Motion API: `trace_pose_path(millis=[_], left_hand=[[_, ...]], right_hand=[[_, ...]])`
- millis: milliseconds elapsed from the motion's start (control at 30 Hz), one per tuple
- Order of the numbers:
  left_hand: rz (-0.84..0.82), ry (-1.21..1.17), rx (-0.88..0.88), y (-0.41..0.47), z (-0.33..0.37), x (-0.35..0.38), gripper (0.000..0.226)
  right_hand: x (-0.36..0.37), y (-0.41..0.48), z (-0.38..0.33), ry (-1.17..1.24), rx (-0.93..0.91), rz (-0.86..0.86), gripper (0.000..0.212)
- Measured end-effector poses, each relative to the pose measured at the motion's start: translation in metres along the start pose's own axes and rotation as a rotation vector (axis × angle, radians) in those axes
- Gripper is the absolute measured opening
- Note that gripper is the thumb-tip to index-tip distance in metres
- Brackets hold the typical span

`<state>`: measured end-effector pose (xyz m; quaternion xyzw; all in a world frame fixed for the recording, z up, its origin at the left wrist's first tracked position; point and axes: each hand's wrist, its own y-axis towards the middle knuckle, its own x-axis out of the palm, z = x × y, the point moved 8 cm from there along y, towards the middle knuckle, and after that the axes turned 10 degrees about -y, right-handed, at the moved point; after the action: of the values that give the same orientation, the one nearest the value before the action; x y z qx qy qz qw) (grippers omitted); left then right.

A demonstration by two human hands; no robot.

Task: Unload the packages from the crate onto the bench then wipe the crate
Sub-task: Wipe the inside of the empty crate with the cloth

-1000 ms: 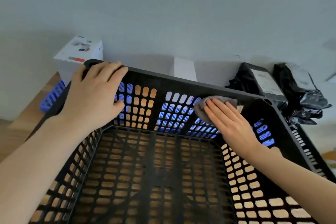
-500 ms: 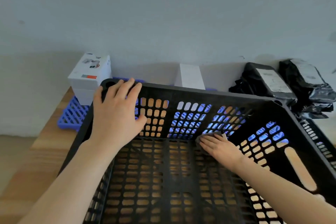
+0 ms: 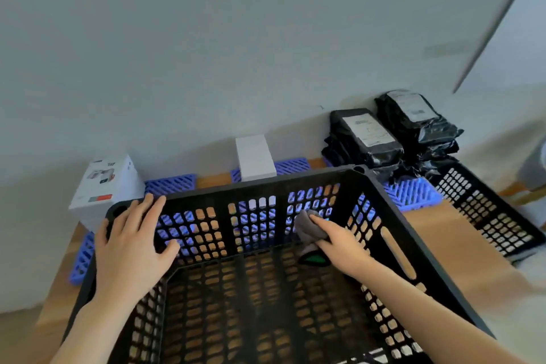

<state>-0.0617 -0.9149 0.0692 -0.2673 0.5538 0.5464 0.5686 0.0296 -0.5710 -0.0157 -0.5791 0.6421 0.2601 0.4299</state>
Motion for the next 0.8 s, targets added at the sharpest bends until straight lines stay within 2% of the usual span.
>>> trace_pose_path(millis=[167,400,500,600,700,800], left_hand=[[-0.040,0.038,0.018,0.001,0.003,0.004,0.085],[-0.089,0.108,0.023,0.013,0.005,0.004,0.067],[-0.045,0.142,0.121,0.031,0.018,-0.005,0.047],[-0.026,0.001,0.278,0.049,0.036,-0.007,0.042],[-0.170,-0.190,0.563,0.054,0.070,0.006,0.050],[-0.327,-0.366,0.707,0.057,0.098,0.015,0.058]], right_hand=[[-0.022,-0.003,-0.003,0.275,0.119,0.068,0.055],[-0.027,-0.007,-0.024,0.395,0.176,0.163,0.056],[-0.024,-0.010,-0.030,0.449,0.254,0.227,0.056],[-0.021,-0.015,-0.042,0.526,0.333,0.332,0.055],[-0.019,-0.022,-0.063,0.533,0.366,0.473,0.055],[-0.021,-0.029,-0.076,0.601,0.425,0.684,0.054]])
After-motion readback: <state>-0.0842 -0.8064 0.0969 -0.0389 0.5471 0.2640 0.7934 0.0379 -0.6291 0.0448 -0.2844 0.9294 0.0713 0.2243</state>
